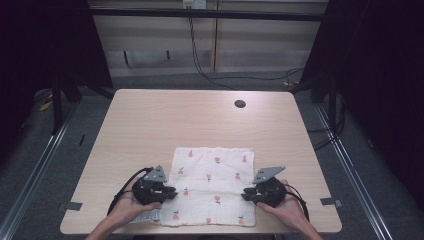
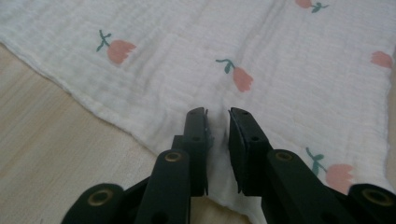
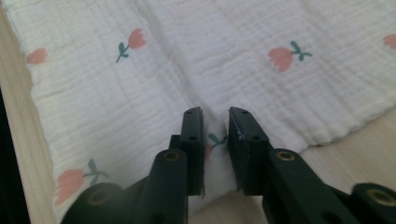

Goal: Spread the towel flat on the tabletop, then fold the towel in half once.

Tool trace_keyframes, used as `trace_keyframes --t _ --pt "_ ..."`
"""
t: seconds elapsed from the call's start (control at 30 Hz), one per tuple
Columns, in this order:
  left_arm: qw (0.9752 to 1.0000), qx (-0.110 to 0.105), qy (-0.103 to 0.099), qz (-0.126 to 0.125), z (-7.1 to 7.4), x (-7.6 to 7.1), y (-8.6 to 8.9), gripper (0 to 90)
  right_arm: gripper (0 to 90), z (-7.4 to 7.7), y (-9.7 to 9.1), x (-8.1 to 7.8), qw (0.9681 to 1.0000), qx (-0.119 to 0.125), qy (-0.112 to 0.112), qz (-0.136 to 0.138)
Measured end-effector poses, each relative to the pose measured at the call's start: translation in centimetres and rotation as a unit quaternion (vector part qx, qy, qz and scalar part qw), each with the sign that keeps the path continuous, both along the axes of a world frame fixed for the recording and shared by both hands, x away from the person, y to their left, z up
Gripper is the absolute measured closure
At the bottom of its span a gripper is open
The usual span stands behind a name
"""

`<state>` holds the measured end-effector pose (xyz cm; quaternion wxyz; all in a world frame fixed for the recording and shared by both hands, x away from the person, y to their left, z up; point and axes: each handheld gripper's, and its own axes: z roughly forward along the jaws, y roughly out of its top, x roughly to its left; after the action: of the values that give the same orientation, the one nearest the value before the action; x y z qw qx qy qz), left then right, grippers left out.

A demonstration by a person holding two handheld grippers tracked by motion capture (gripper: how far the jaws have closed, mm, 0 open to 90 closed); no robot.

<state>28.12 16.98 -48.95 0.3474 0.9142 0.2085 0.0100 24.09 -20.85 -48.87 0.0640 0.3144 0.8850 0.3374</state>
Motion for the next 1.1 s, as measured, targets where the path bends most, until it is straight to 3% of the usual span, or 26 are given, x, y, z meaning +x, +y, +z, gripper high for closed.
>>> trace_keyframes --t 0.07,0.3,0.43,0.5,0.53,0.67,0.73,0.83,0.9,0.97,1.1 --pt "1.0 -0.002 0.0 0.006 0.0 0.2 0.0 68.5 68.5 0.3 -0.1 0.3 0.9997 0.024 -0.001 0.002" --pt "0.9988 -0.03 -0.005 0.038 0.8 1.5 0.4 53.2 60.5 1.3 -1.3 2.6 0.9975 0.037 -0.033 -0.05" --pt "0.9967 -0.044 -0.002 0.069 0.9 3.1 0.7 49.7 57.9 1.3 -2.6 5.1 0.9943 0.041 -0.034 -0.093" --pt "0.9963 -0.036 0.003 0.078 0.8 3.9 0.7 49.2 57.9 1.2 -2.9 6.5 0.993 0.037 -0.039 -0.106" --pt "0.9962 -0.036 0.001 0.079 0.9 4.2 0.6 48.4 58.8 0.9 -3.2 7.9 0.9918 0.034 -0.037 -0.117" --pt "0.9957 -0.038 -0.01 0.084 1.3 5.1 0.4 47.8 57.5 0.5 -3.3 9.3 0.9912 0.02 -0.037 -0.126" --pt "0.9939 -0.049 -0.017 0.097 1.7 5.7 0.4 47.8 56.0 0.4 -3.4 10.8 0.99 0.016 -0.045 -0.132" --pt "0.9921 -0.06 -0.02 0.109 2.3 6.8 0.4 47.7 53.5 0.4 -3.3 11.6 0.9894 0.009 -0.055 -0.135" --pt "0.9898 -0.083 0.0 0.116 2.3 7.6 0.3 48.4 53.4 0.2 -3.1 11.9 0.9901 0.016 -0.045 -0.132" --pt "0.9889 -0.075 -0.008 0.128 2.1 8.3 0.0 49.0 53.5 0.0 -2.8 12.2 0.9904 0.005 -0.051 -0.128" --pt "0.9886 -0.067 -0.005 0.134 1.7 9.6 -0.6 49.1 52.5 -0.9 -3.0 12.7 0.991 0.009 -0.041 -0.127"
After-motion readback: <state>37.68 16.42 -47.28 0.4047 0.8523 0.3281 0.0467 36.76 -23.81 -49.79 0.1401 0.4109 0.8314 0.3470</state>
